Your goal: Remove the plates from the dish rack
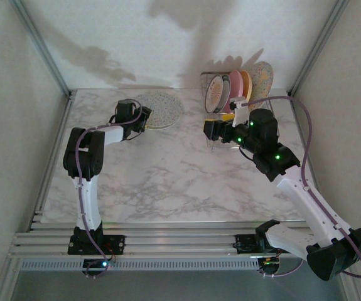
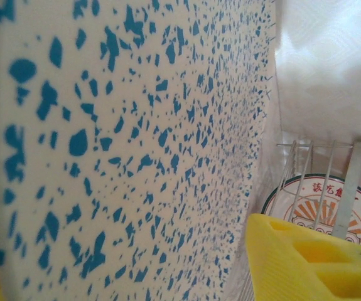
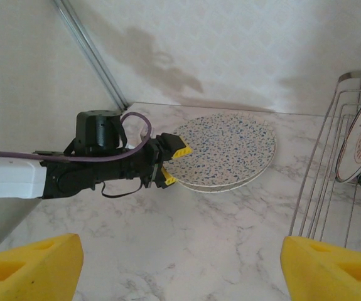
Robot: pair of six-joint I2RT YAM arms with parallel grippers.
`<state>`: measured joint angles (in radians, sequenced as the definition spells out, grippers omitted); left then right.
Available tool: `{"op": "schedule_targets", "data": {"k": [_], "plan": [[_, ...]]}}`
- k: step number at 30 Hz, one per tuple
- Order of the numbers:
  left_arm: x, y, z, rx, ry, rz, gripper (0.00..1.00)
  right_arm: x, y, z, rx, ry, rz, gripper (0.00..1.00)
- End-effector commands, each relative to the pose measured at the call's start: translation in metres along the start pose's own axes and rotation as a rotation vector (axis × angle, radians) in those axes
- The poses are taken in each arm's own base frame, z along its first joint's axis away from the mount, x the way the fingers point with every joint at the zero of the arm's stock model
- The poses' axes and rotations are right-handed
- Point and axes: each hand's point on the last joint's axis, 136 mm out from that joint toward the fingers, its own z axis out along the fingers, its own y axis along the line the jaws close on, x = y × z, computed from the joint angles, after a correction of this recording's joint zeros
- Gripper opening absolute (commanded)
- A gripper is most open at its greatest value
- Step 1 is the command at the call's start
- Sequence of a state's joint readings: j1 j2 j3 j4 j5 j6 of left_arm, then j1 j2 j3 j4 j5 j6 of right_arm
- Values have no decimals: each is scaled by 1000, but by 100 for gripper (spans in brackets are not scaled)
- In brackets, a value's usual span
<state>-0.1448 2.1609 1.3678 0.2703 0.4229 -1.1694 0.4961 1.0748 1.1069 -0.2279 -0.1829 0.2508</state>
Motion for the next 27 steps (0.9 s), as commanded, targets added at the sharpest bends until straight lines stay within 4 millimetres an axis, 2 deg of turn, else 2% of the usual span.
{"op": "schedule_targets", "data": {"k": [1,11,21,27], "plan": [[-6,-13,-8,-4,-2,19,57,-6,5,0,-14,-20,7,82],[-7,-12,-16,-64,-10,13,62,-5,3,1,-5,-19,16,83],[-8,5,-19,-174,-5,6,65,-4,2,3,-1,-15,18,83],[-10,7,-21,-208,-13,20,65,-4,1,3,2,-15,19,83]]}}
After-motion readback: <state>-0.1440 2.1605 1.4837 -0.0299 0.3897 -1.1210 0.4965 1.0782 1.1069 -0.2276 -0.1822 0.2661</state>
